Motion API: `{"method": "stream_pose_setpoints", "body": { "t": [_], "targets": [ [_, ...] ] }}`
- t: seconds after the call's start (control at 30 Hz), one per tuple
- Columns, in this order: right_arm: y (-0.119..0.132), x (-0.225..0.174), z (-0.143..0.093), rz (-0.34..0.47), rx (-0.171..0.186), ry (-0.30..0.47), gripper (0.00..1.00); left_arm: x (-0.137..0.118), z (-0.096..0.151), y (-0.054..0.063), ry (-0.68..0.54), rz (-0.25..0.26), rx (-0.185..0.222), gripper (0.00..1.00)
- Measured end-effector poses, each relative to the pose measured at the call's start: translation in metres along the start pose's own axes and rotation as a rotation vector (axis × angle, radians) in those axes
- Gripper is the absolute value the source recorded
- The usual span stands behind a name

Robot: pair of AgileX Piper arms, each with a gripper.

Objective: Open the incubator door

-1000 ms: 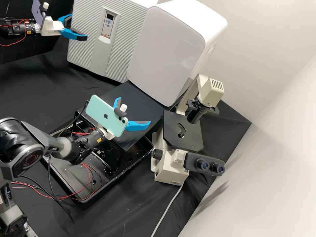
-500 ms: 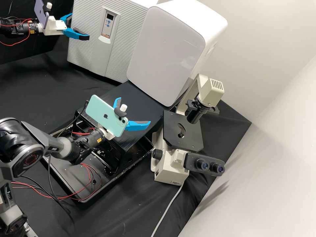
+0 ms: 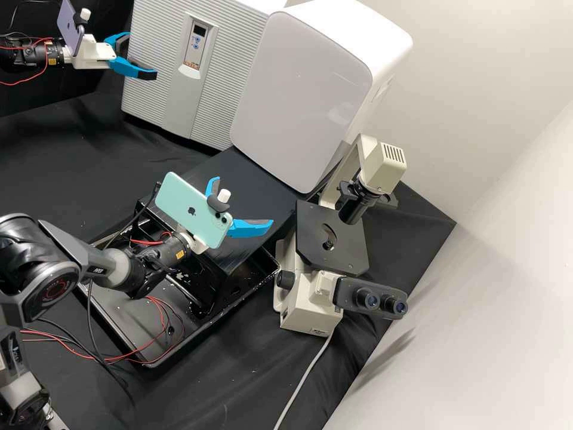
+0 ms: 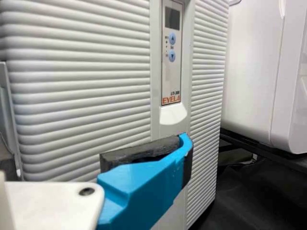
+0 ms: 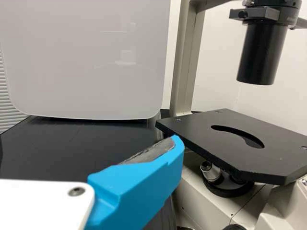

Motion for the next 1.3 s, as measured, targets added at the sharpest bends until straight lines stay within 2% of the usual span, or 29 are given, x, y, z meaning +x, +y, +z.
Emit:
{"method": "stream_pose_setpoints", "body": {
  "t": [0.2, 0.47, 0.5, 0.6, 0.63, 0.93, 1.3],
  "targets": [
    [0.0, 0.0, 0.0, 0.0, 0.0, 0.0, 1.0, 0.0, 0.0, 0.001, -0.001, 0.002, 0.001, 1.0],
    [0.0, 0.0, 0.0, 0.0, 0.0, 0.0, 1.0, -0.001, 0.004, 0.01, -0.005, 0.017, 0.013, 1.0],
    [0.0, 0.0, 0.0, 0.0, 0.0, 0.0, 1.0, -0.001, 0.004, 0.01, -0.005, 0.017, 0.013, 0.0],
    [0.0, 0.0, 0.0, 0.0, 0.0, 0.0, 1.0, -0.001, 0.004, 0.01, -0.004, 0.019, 0.011, 0.0],
    [0.0, 0.0, 0.0, 0.0, 0.0, 0.0, 1.0, -0.001, 0.004, 0.01, -0.002, 0.022, 0.008, 1.0],
    [0.0, 0.0, 0.0, 0.0, 0.0, 0.0, 1.0, -0.007, 0.007, 0.008, 0.003, 0.009, -0.004, 1.0],
    [0.0, 0.0, 0.0, -0.001, 0.0, -0.001, 1.0, -0.014, 0.017, 0.015, 0.003, 0.019, -0.007, 1.0]
  ]
}}
